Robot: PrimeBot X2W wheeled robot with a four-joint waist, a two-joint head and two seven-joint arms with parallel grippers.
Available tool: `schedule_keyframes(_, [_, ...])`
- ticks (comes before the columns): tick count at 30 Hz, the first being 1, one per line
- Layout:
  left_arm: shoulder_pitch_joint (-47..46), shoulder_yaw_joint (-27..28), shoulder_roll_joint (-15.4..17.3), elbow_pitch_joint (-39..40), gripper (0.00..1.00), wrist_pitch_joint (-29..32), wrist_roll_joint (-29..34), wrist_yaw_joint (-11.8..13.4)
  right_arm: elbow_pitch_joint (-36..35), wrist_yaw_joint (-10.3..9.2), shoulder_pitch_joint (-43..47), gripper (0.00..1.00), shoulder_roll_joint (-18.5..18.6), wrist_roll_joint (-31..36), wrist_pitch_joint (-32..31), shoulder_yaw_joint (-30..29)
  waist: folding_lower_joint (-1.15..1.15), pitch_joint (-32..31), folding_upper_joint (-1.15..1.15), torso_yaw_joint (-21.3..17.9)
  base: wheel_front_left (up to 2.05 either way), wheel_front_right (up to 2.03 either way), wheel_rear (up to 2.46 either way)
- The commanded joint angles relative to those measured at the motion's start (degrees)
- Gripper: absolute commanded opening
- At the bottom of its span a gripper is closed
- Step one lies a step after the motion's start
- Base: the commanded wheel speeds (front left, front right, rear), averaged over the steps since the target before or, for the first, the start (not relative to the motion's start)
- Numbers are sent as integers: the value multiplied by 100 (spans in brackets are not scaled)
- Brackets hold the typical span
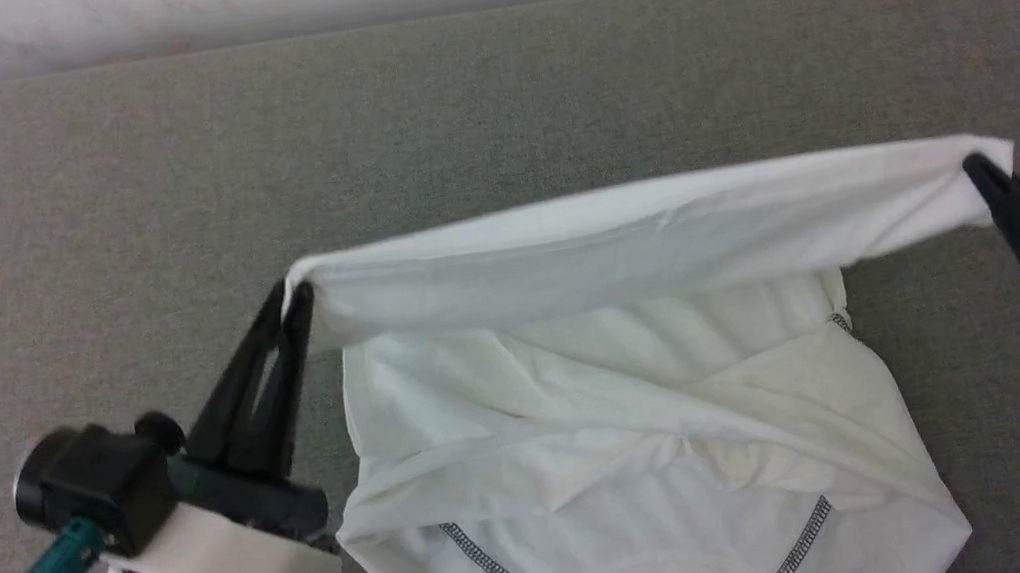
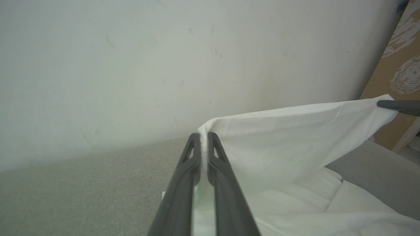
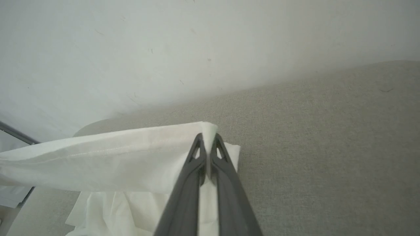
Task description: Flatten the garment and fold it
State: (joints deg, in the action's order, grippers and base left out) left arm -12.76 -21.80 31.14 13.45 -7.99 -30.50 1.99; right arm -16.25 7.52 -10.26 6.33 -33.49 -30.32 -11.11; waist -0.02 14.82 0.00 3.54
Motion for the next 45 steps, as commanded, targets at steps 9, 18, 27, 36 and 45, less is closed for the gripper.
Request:
schedule_keyframes(9, [1691, 15, 70, 531, 0, -153, -547, 249, -334, -3, 1506, 0, -154, -651, -63, -197, 2, -411, 0, -25, 0, 0, 0])
schedule_keyframes(18, [2561, -371, 135, 357, 0, 323, -1292, -36, -296, -3, 2398, 0, -53, -1008, -281, 160, 2, -524, 0, -83, 0, 0, 0])
schedule_keyframes(27, [2866, -710, 273, -280, 0, 1075, -1715, -90, -134, -3, 3046, 0, 360, -1079, -900, 454, 2, -660, 0, -87, 0, 0, 0])
schedule_keyframes(36, [2862, -755, 250, -615, 0, 1072, -1735, -104, 50, -3, 3150, 77, 471, -968, -925, 396, 2, -814, 0, -85, 0, 0, 0])
schedule_keyframes(45, [2729, -580, 60, -514, 100, 781, -1755, 36, -121, -3, 3004, 100, 553, -1106, -660, 388, 2, -739, 0, -98, 0, 0, 0])
